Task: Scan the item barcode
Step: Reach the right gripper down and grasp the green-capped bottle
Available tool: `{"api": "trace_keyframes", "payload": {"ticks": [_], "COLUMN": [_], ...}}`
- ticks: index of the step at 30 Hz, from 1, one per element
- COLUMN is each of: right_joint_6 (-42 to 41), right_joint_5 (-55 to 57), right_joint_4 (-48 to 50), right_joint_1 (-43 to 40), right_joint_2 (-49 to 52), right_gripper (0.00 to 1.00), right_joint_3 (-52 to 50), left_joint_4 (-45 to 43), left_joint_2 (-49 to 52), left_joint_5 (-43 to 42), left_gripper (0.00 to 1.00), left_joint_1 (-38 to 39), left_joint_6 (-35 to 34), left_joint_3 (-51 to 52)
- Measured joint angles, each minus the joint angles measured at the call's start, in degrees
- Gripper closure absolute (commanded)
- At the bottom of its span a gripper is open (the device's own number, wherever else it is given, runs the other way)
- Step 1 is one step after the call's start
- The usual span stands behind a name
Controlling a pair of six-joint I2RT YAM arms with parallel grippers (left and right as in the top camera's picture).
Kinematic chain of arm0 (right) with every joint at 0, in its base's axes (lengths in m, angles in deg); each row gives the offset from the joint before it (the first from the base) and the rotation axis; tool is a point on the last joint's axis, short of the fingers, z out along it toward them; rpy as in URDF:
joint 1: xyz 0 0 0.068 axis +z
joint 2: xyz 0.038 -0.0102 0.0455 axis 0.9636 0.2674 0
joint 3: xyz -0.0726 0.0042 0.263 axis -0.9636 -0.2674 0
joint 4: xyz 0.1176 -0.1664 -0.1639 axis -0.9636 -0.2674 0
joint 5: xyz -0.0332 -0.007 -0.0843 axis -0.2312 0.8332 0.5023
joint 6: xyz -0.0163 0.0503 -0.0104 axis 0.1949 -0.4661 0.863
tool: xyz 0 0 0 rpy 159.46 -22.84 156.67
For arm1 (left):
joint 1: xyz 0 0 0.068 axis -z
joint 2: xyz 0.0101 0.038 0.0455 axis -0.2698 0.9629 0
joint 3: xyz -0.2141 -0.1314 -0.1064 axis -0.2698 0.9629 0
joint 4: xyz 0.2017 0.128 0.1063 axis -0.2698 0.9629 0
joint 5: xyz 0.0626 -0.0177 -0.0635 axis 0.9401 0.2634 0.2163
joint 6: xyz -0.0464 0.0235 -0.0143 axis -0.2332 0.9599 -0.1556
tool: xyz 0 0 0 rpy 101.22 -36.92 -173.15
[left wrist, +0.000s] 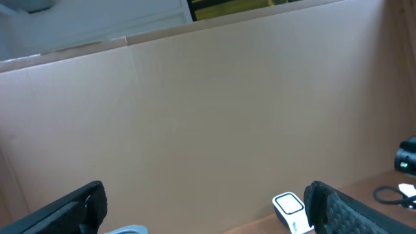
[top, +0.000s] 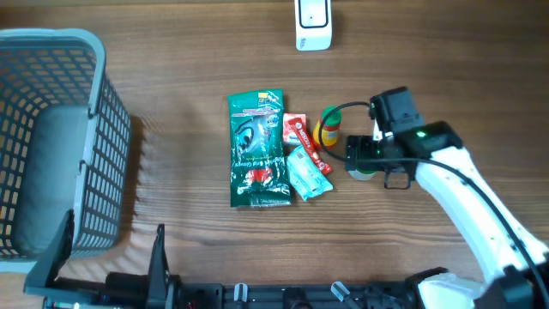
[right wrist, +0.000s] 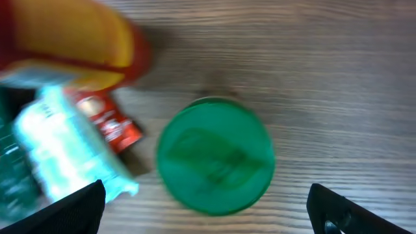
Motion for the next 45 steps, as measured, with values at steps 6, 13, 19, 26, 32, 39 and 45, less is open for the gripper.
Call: {"api": "trace_keyframes", "payload": {"ticks": [6, 13, 19, 26, 32, 39, 45], "right_joint_6": [-4.02, -5.75, 0.81, 9.84, -2.45, -48.74, -72.57], "right_joint_5": [2.51, 2.19, 2.67, 7.98, 5.14, -1.36, -6.93], "right_joint_4": [1.86, 2.4, 0.92, -2.32, -17.18, -20.87, -20.61], "right_joint_1": [0.04, 0.04, 0.04, 0.04, -0.46, -6.19, -6.08], "right_joint_2": [9.27, 12.7, 12.68, 12.68, 8.52, -2.6, 0.55], "right_gripper": [0.17, 0.43, 0.37, 0.0, 0.0, 0.0, 0.0], "right_joint_3": [0.0, 0.33, 0.5, 1.49, 12.17, 15.04, 13.49], "left_joint_4": [-0.11, -0.13, 0.22, 0.26, 3.06, 5.31, 5.49], "left_joint_2": [-2.78, -2.82, -2.82, -2.82, -2.82, -2.89, -2.89], "left_joint_5": [0.02, 0.46, 0.68, 0.85, 0.85, 0.85, 0.87], "left_gripper": [0.0, 0.0, 0.0, 0.0, 0.0, 0.0, 0.0], "left_joint_1": [0.0, 0.0, 0.0, 0.0, 0.0, 0.0, 0.0], "left_joint_6": [-0.02, -0.02, -0.02, -0.02, -0.02, -0.02, -0.02], "left_joint_3": [2.34, 2.45, 2.45, 2.45, 2.45, 3.58, 7.1]}}
